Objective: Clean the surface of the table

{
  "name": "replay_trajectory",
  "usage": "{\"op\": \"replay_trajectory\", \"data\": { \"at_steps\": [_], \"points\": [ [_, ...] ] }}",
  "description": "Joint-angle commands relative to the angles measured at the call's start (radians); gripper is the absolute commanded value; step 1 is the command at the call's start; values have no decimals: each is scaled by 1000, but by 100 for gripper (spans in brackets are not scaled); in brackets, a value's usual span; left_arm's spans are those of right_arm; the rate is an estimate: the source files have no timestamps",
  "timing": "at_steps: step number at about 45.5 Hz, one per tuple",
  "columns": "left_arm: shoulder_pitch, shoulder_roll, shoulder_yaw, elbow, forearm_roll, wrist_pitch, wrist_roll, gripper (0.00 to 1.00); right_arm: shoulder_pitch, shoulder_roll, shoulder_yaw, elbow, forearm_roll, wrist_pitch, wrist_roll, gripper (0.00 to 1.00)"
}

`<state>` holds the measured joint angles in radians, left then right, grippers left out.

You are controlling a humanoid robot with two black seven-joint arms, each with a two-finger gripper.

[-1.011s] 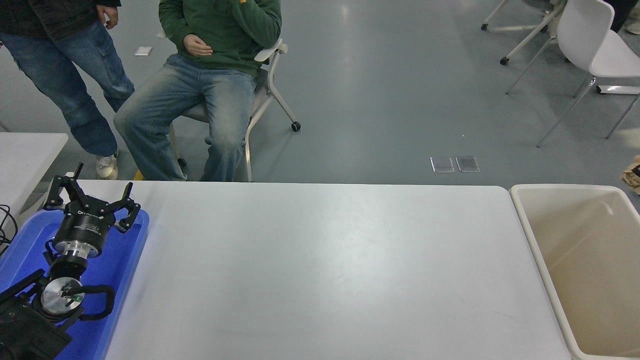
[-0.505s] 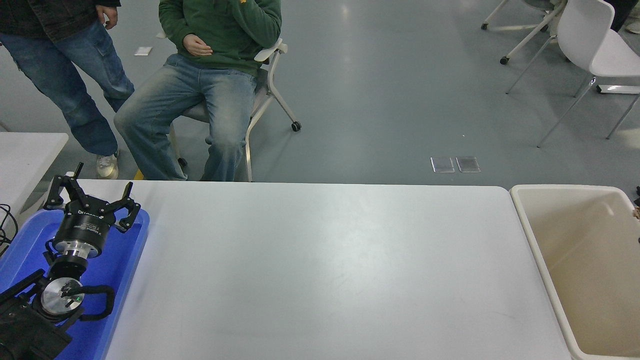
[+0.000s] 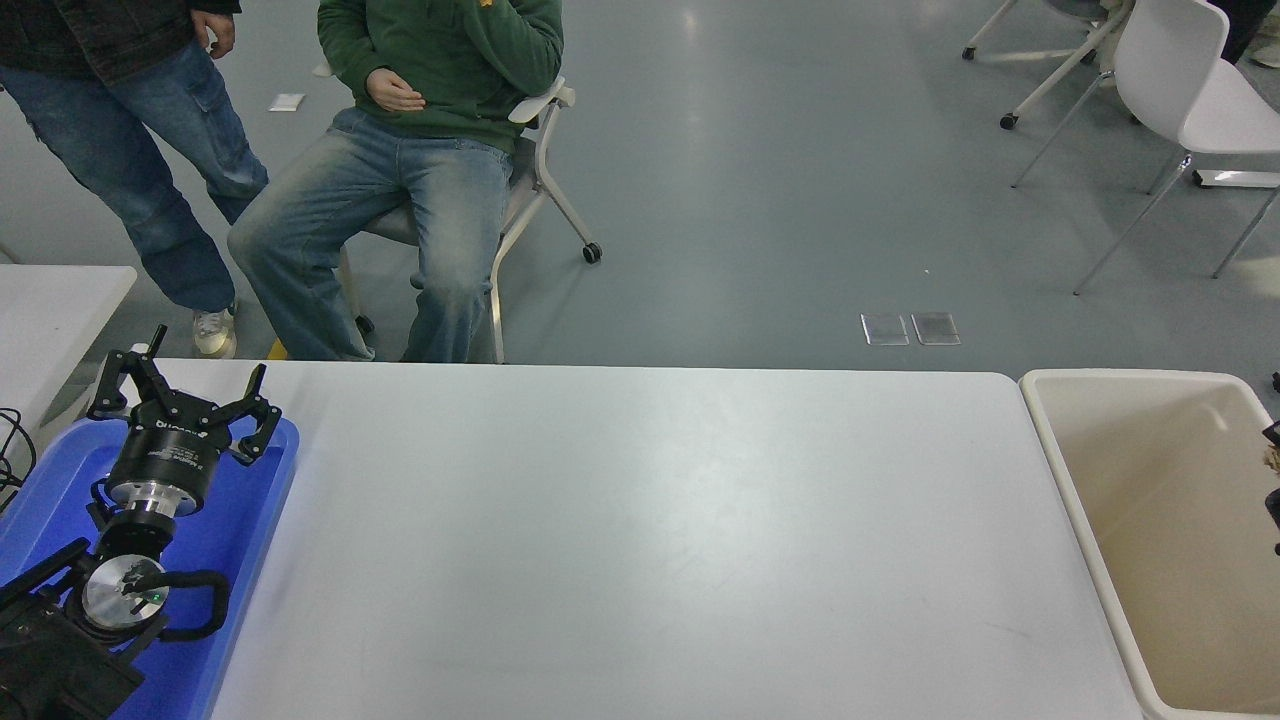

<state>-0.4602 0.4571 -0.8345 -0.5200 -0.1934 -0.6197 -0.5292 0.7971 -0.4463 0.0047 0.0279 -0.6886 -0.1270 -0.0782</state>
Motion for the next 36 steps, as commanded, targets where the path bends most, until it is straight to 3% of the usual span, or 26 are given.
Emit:
{"op": "replay_trajectory", "data": {
  "at_steps": [1,13,36],
  "points": [
    [0,0,0,0,-1,0,0,100,1,1,1,7,3,12,0,100],
    [0,0,0,0,0,0,0,100,13,1,4,18,20,10,0,100],
    [0,0,0,0,0,0,0,100,51,-3,26,79,231,6,5,100]
  ]
}}
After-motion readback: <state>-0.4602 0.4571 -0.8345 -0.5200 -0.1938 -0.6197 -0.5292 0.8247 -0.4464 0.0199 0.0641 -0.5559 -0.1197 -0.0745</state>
